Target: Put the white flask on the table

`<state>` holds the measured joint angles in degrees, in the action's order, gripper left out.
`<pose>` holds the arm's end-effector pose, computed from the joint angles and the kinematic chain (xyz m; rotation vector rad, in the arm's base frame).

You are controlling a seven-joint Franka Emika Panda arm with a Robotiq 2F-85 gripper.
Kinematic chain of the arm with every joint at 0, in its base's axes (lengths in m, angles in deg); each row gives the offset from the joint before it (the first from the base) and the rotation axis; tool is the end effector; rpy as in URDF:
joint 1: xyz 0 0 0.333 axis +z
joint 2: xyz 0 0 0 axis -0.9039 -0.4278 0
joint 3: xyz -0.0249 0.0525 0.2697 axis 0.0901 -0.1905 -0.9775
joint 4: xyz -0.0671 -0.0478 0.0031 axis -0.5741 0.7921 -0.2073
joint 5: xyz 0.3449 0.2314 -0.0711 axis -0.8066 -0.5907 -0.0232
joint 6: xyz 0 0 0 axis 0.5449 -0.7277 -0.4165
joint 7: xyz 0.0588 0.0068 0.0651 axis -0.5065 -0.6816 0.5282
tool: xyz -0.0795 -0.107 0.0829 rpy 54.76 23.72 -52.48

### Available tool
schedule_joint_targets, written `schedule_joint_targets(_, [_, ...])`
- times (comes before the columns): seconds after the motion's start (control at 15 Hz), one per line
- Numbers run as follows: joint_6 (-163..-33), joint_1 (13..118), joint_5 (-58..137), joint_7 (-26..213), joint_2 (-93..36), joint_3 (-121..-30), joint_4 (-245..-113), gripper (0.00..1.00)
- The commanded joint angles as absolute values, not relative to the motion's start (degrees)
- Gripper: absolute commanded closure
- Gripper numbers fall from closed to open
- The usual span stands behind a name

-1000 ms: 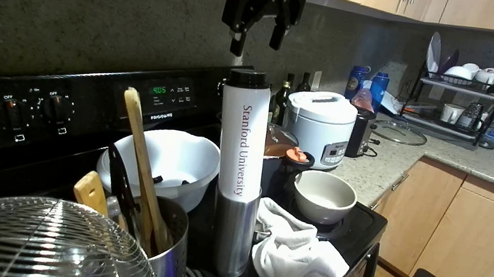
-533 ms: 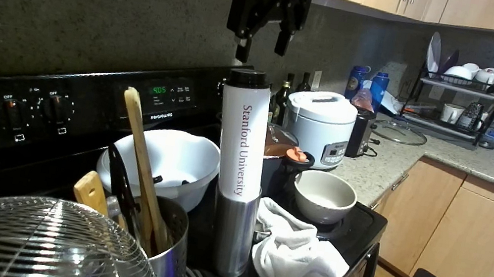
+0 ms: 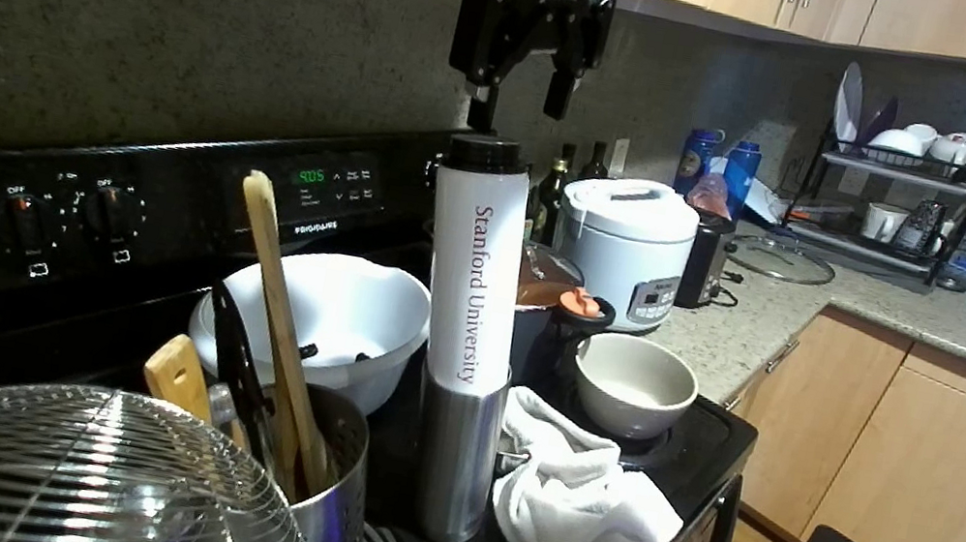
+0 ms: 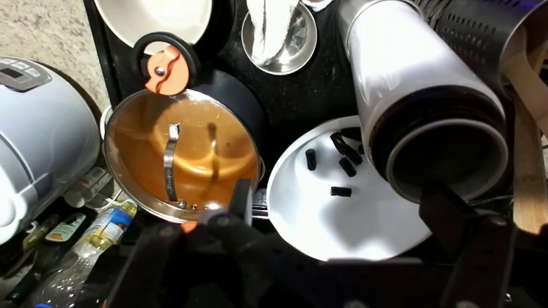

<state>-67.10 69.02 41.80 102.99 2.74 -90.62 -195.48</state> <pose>0.5237 0.1378 0.5321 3.0341 0.0522 0.3009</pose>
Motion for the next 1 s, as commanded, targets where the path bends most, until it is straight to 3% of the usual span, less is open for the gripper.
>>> schedule_joint_targets(0.0, [-65.05, 69.65, 40.73, 104.05, 3.37, -90.19, -195.77, 0.00])
schedule_joint_targets(0.93, [-64.62, 69.68, 38.77, 103.38, 2.73, -89.70, -198.32, 0.00])
